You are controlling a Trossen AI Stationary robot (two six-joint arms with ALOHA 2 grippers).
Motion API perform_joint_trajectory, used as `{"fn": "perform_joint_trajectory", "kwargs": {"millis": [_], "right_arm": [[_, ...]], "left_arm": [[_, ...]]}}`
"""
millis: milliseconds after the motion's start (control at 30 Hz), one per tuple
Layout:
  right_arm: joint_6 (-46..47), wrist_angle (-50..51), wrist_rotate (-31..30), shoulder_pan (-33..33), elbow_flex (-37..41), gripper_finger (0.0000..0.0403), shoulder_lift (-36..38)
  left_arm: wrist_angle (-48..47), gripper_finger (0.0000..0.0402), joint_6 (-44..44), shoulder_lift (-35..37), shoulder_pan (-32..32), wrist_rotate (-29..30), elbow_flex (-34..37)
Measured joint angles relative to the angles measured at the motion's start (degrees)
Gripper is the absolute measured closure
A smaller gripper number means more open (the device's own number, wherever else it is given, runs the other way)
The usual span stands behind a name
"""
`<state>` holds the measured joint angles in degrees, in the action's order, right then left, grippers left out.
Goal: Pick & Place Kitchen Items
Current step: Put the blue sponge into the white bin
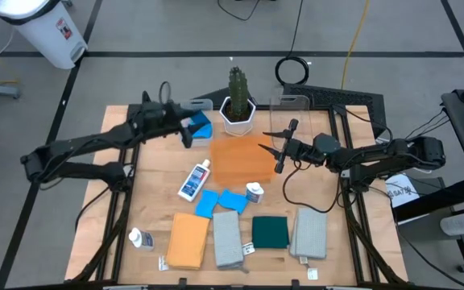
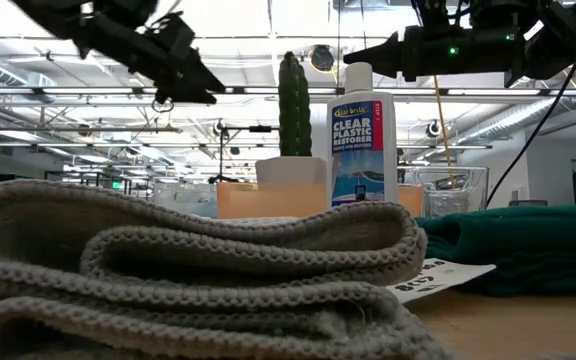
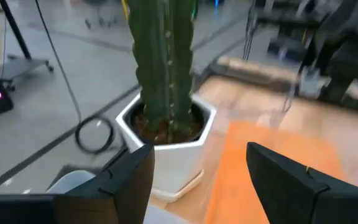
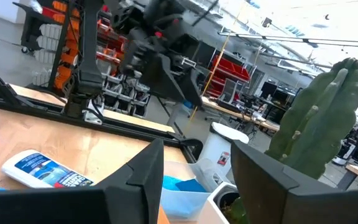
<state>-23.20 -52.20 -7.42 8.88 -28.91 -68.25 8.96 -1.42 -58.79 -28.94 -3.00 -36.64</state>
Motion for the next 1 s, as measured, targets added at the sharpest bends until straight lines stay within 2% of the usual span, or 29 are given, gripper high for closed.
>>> {"fn": "perform_joint_trajectory", "kwargs": {"millis": [133, 333, 500, 700, 833, 1000], "right_arm": [[-0.15, 0.10, -0.02, 0.07, 0.00, 0.0248, 0.00], [0.22, 0.11, 0.00, 0.07, 0.00, 0.0248, 0.00], [3.47, 2.36, -0.01, 0.07, 0.00, 0.0248, 0.00], [10.10, 6.08, 0.04, -2.11, 0.02, 0.0248, 0.00], [12.53, 7.87, 0.07, -5.95, 0.02, 0.0248, 0.00], [10.91, 7.87, -0.46, -13.36, 0.02, 0.0248, 0.00]], "left_arm": [[7.89, 0.0150, -4.78, 3.35, 1.30, -0.05, 7.34], [8.92, 0.0144, -5.35, 3.65, 3.50, -0.13, 13.06], [10.05, 0.0144, -5.28, 2.90, 3.73, 0.04, 13.66], [11.89, 0.0144, -11.94, 2.14, 3.83, 0.04, 13.64], [12.36, 0.0144, -13.16, 1.18, 4.75, 0.02, 13.64], [13.34, 0.0144, -14.06, 0.21, 6.67, 0.03, 13.64]]}}
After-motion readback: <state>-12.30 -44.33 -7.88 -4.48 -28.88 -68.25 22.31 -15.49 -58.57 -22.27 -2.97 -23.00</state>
